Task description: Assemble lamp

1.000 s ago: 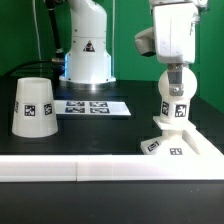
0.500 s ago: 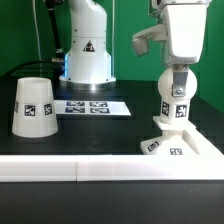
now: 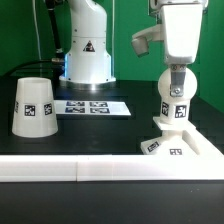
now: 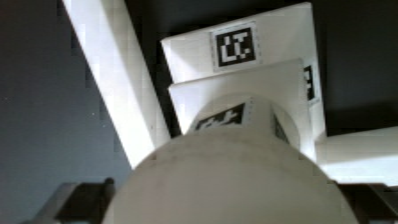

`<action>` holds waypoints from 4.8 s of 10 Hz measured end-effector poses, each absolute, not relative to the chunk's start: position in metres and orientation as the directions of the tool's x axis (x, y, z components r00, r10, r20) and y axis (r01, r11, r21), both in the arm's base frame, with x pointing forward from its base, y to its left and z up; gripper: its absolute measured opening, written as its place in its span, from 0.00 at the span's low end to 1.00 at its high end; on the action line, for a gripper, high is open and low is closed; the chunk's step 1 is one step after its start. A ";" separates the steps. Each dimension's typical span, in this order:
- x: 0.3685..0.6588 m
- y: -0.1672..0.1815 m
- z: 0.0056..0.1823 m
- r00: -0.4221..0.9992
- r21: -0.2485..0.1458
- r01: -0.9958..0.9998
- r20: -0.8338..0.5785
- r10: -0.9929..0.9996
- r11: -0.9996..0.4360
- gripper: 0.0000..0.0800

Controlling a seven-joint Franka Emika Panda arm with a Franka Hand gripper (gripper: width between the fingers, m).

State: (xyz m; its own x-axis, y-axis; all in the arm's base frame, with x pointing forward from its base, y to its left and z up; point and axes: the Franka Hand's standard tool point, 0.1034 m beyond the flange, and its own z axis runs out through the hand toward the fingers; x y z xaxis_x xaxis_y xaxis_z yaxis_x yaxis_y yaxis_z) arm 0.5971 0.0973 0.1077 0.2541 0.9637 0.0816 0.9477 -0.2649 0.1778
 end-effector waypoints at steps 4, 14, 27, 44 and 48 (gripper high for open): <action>0.600 0.095 0.108 0.634 0.141 0.739 0.187 0.751 -0.659 0.72; 0.602 0.097 0.110 0.955 -0.046 0.103 0.282 0.086 -0.994 0.72; 0.596 0.102 0.112 0.755 -0.278 -0.599 0.118 -0.645 -0.751 0.72; 0.578 0.076 0.137 0.765 -0.270 -0.592 0.107 -0.635 -0.759 0.72; 0.574 0.093 0.128 0.758 -0.258 -0.616 0.066 -0.649 -0.745 0.72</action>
Offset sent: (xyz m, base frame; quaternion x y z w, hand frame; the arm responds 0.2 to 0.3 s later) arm -0.0048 0.0042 -0.0057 0.0066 0.0359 0.2241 0.9739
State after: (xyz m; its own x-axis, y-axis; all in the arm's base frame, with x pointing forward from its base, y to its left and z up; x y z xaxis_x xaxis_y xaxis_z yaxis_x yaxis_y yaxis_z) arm 0.5742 0.0927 0.1278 0.7576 -0.6493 0.0659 -0.6157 -0.7446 -0.2580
